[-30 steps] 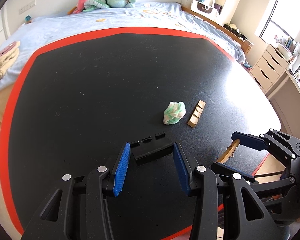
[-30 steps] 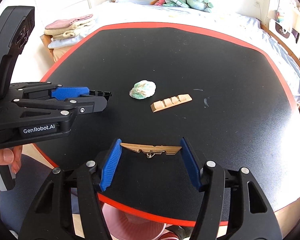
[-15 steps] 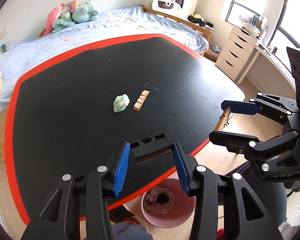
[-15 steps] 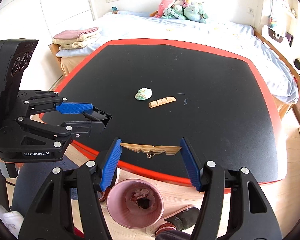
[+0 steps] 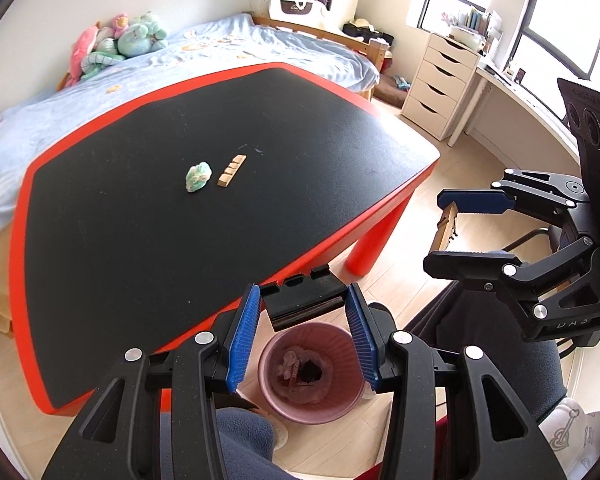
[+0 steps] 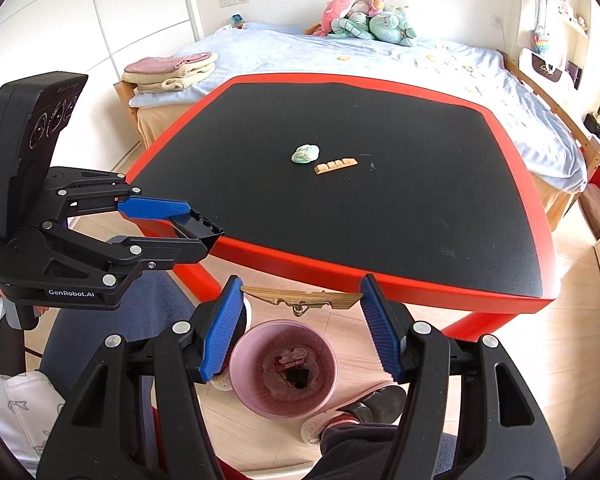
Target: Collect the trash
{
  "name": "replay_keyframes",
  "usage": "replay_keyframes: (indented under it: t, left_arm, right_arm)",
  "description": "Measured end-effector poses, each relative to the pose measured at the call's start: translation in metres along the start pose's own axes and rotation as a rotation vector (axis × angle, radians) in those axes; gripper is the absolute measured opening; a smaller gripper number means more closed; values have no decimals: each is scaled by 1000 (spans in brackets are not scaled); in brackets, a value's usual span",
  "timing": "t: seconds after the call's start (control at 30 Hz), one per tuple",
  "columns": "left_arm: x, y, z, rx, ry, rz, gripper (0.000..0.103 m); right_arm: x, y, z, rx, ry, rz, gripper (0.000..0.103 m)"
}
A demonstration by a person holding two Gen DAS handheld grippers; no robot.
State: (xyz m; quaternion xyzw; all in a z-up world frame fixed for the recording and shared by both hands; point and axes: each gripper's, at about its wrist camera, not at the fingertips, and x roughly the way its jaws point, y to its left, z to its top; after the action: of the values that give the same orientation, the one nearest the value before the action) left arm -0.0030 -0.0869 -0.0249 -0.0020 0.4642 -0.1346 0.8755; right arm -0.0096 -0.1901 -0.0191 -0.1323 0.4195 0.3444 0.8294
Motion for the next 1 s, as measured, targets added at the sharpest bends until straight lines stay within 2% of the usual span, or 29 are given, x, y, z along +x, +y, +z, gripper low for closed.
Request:
replay_keyframes:
  t: [0.27, 0.7, 0.77, 0.8, 0.83, 0.87, 1.0]
  left_arm:
    - [-5, -9, -23, -1, 20, -12, 43]
    - [-7, -15, -28, 10, 26, -29, 44]
    - [-7, -15, -28, 10, 31, -37, 45]
    - [-6, -15, -28, 11, 34, -39, 49]
    - [-7, -14, -29, 8, 30, -37, 67]
    - [-8, -13, -29, 2, 19, -34, 83]
    - [-10, -8, -29, -13, 2, 2, 91]
  right_arm:
    - [-6, 11, -23, 5, 16, 26, 60]
    - [-9, 15, -29, 1, 24, 41, 61]
    - [-8, 15, -29, 5, 31, 46, 65]
    - [-8, 13, -29, 9, 29, 44, 79]
    - [-9, 12, -30, 13, 26, 43, 89]
    - [-8, 11, -30, 18, 27, 38, 90]
    - [-5, 8, -32, 29, 44, 21, 94]
